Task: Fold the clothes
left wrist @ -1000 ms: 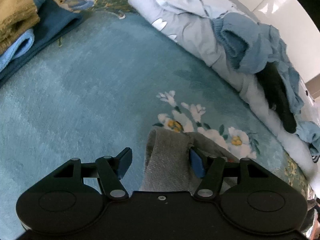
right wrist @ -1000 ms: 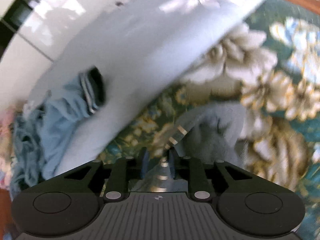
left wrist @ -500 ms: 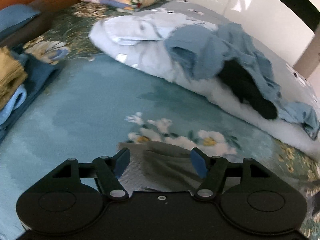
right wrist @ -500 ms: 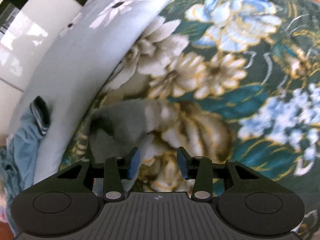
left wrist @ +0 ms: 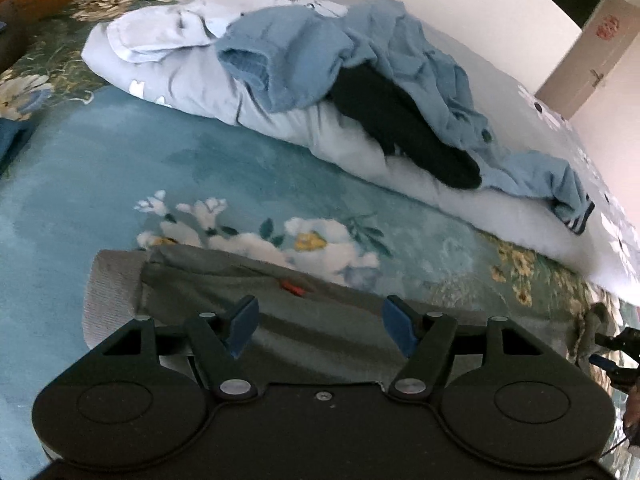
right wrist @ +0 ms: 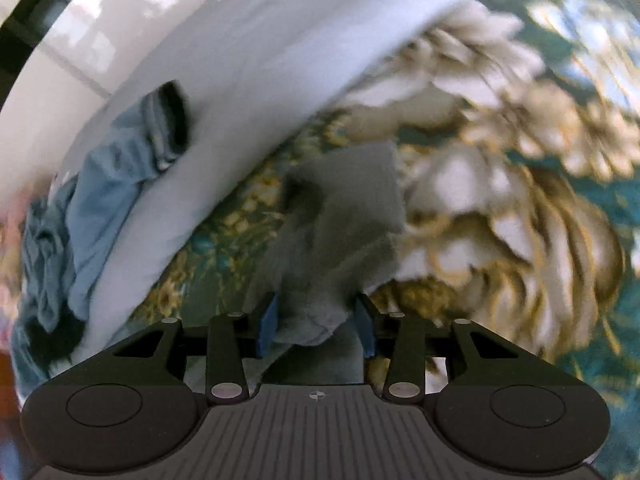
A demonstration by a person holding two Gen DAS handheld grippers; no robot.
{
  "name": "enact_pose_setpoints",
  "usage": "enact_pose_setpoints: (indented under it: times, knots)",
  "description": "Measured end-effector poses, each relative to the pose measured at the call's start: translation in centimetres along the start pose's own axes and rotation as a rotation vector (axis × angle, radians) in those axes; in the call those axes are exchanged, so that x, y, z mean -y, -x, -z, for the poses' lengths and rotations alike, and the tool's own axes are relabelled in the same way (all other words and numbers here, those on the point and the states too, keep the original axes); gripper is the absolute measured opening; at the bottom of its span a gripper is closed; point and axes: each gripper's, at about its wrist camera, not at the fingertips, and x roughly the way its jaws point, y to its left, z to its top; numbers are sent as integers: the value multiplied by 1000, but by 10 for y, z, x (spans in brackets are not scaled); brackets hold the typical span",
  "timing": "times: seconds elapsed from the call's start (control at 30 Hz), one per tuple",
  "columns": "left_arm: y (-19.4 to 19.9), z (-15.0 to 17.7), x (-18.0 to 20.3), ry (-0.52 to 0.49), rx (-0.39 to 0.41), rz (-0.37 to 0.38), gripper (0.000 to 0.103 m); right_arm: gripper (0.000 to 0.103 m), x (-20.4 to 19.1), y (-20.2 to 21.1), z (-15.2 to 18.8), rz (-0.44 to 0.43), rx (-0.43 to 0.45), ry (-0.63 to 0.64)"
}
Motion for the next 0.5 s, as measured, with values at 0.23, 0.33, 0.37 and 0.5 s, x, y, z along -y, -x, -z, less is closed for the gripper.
enact_pose_setpoints:
  times: [0.23, 0.33, 0.37, 0.5]
  knots:
    - [-1, 10, -16, 89, -25, -2, 67, 40, 31, -3, -3, -73, 48, -241]
    - [0, 12, -19, 101, -28, -9, 67, 40, 31, -7, -6, -98, 76, -300]
    - [0, 13, -20, 102, -29, -10, 67, 40, 31, -7, -7, -105, 89, -309]
    - [0, 15, -21, 105, -34, -10, 67, 27, 28, -7, -11, -101, 112, -312]
